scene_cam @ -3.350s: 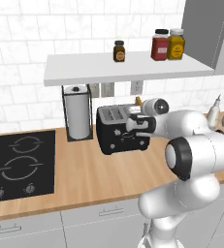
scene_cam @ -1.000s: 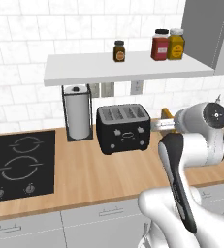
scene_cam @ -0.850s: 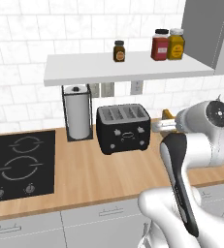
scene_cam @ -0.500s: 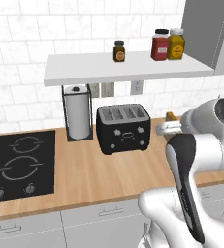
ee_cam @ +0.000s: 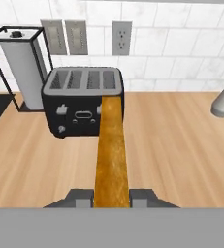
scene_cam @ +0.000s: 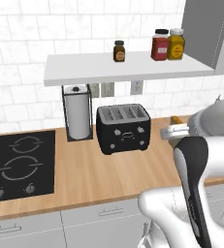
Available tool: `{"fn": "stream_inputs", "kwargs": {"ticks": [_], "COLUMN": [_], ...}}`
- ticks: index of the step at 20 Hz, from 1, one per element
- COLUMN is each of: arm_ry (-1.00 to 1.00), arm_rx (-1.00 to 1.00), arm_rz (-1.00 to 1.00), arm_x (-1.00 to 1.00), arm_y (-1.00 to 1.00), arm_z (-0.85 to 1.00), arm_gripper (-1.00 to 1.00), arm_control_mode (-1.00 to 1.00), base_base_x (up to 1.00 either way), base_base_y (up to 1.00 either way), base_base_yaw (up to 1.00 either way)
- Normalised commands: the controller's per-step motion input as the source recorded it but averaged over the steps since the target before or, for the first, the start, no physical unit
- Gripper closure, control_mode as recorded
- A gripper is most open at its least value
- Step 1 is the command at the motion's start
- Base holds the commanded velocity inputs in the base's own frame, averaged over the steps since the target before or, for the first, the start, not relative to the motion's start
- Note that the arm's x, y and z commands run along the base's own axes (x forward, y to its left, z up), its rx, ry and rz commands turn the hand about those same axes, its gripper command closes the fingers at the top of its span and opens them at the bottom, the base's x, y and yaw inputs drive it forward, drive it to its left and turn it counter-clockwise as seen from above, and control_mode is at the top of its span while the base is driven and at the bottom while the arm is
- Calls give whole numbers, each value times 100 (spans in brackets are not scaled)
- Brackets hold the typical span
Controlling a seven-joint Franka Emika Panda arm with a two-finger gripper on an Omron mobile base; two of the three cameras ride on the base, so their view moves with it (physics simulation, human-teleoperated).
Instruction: Start the toaster. Once the lever pops up, take the bread to the plate on the dining counter.
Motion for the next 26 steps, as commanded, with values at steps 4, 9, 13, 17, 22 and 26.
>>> {"fn": "stream_inputs", "kwargs": {"ticks": [4, 9, 13, 17, 22, 26], "arm_ry": [0, 0, 0, 0, 0, 0], "arm_rx": [0, 0, 0, 0, 0, 0], "arm_rz": [0, 0, 0, 0, 0, 0], "arm_x": [-18, -10, 0, 0, 0, 0], "arm_y": [0, 0, 0, 0, 0, 0], "arm_z": [0, 0, 0, 0, 0, 0], "arm_gripper": [100, 100, 100, 100, 100, 100], "arm_control_mode": [-100, 100, 100, 100, 100, 100], "base_base_x": [0, -9, -39, -62, -58, -38], "base_base_y": [0, 0, 0, 3, 9, 4], "base_base_yaw": [0, 0, 23, 55, 83, 96]}}
